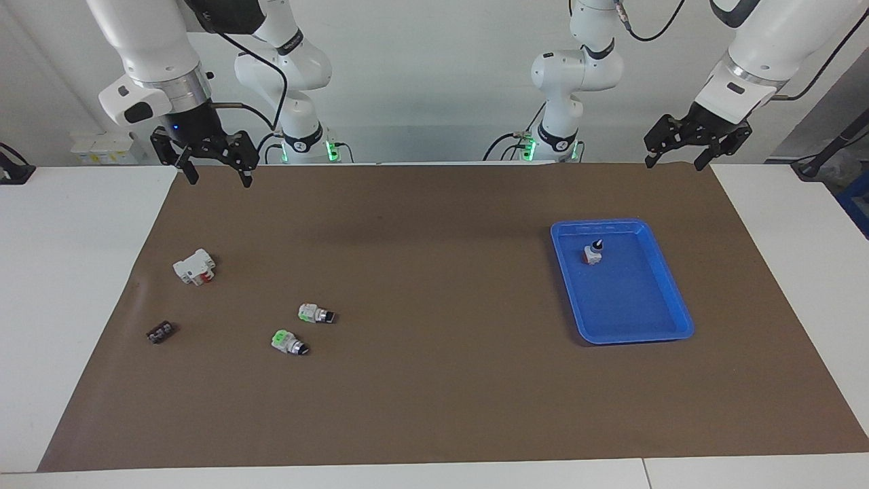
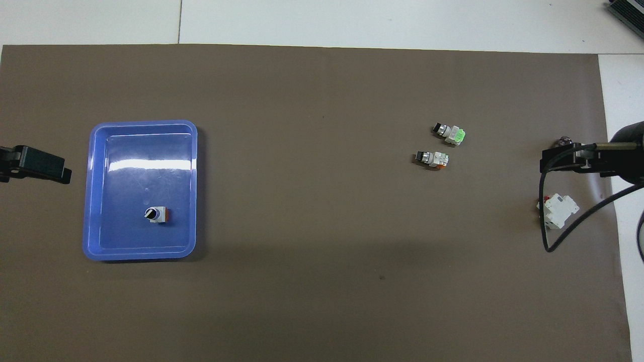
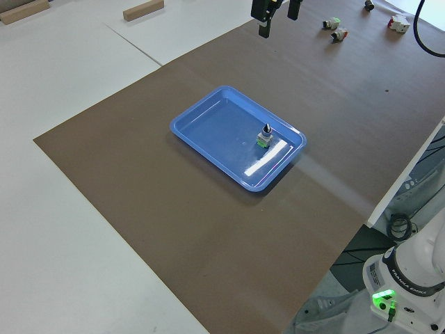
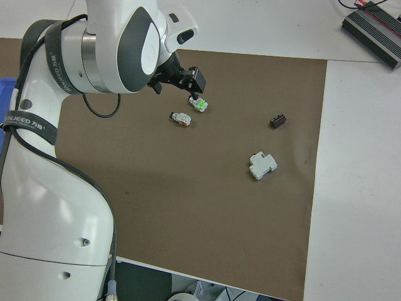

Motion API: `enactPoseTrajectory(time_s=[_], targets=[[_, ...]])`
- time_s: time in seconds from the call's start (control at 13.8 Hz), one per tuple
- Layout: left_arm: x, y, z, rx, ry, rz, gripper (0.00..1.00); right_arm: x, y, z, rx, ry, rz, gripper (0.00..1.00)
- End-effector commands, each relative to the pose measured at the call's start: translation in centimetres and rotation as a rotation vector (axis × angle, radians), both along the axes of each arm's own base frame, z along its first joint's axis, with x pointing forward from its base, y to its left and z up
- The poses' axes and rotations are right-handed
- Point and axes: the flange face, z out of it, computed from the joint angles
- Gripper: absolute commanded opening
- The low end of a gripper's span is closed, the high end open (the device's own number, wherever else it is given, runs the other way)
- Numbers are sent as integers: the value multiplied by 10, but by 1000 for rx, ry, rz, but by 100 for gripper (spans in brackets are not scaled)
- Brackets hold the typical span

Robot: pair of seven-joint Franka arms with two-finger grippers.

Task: Turn and place switch with both arms

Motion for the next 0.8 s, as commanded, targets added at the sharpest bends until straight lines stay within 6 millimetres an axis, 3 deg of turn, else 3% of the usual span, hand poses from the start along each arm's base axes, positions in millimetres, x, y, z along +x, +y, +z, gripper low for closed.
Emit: enactPoseTrajectory(time_s=[0.0,0.73], targets=[[-8,1,1,-11,4,9,100,-3,-3,3,16,4,0,100],[-8,1,1,-11,4,9,100,-6,-6,-2,17,24,-11,100]])
